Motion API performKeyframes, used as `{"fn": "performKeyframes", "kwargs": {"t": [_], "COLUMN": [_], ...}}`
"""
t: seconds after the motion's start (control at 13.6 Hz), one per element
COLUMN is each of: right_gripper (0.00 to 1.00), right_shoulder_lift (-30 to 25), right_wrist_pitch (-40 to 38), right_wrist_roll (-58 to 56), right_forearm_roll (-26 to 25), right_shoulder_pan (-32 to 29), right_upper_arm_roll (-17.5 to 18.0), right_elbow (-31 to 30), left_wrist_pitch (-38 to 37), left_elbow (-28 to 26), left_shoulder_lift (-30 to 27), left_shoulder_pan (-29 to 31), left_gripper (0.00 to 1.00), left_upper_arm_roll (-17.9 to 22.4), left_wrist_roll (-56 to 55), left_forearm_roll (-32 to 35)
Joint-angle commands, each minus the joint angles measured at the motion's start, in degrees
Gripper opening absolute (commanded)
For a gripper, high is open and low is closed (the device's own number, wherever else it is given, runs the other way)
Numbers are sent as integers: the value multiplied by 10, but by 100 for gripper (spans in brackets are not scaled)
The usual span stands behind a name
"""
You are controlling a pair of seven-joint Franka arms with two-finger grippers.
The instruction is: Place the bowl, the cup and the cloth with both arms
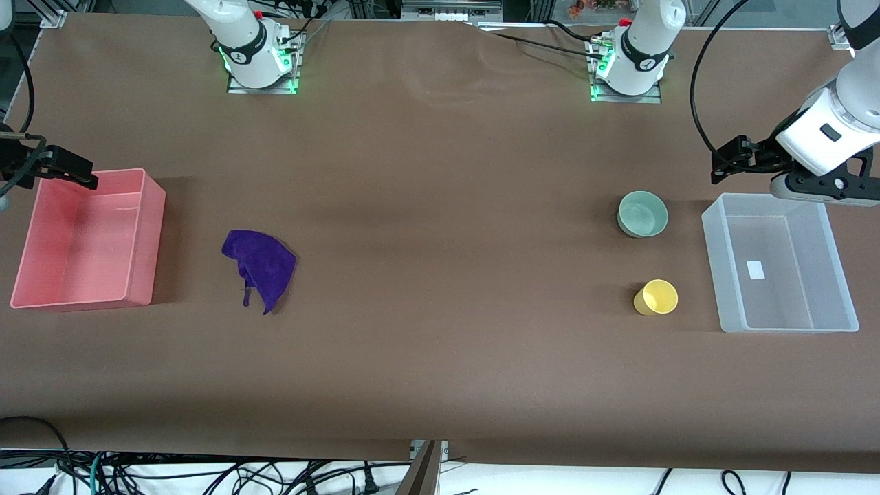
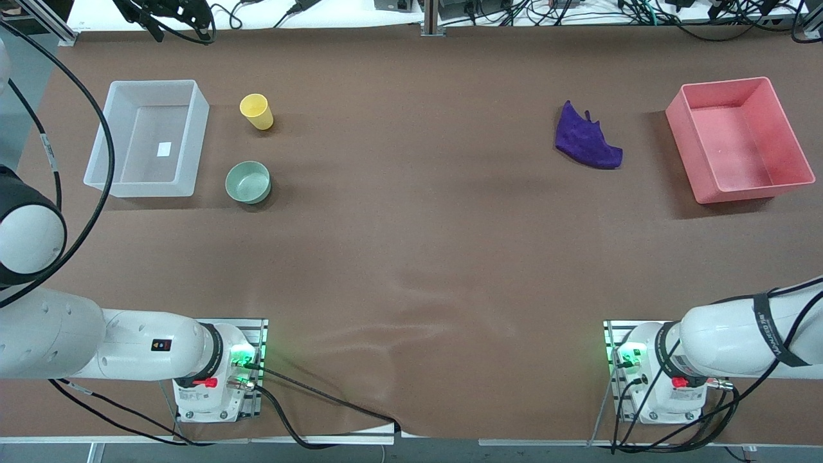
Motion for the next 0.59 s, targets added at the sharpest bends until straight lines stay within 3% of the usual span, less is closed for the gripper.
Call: {"fn": "performKeyframes", "kwargs": {"t": [0.0,0.37,0.51], "right_gripper": [100,100,100], "right_shoulder_lift": [5,24,41], "right_wrist_pitch": [3,7,3], "right_wrist_roll": [-2,-1,-4], "right_forearm_roll": [1,0,2], "right_shoulder_pan": [-1,1,6], "right_upper_arm_roll": [3,5,6], "right_elbow": [2,1,0], "left_wrist_pitch": [-7,-11,-11], "left_elbow": [-2,-9,-11], "left_shoulder_lift": [-4,2,32], "left_shoulder_pan": [2,3,6], "left_gripper": [100,100,100], "left_upper_arm_roll": [2,2,2], "left_wrist_roll": [-3,-1,2], "left_forearm_roll": [-6,-5,-4]}}
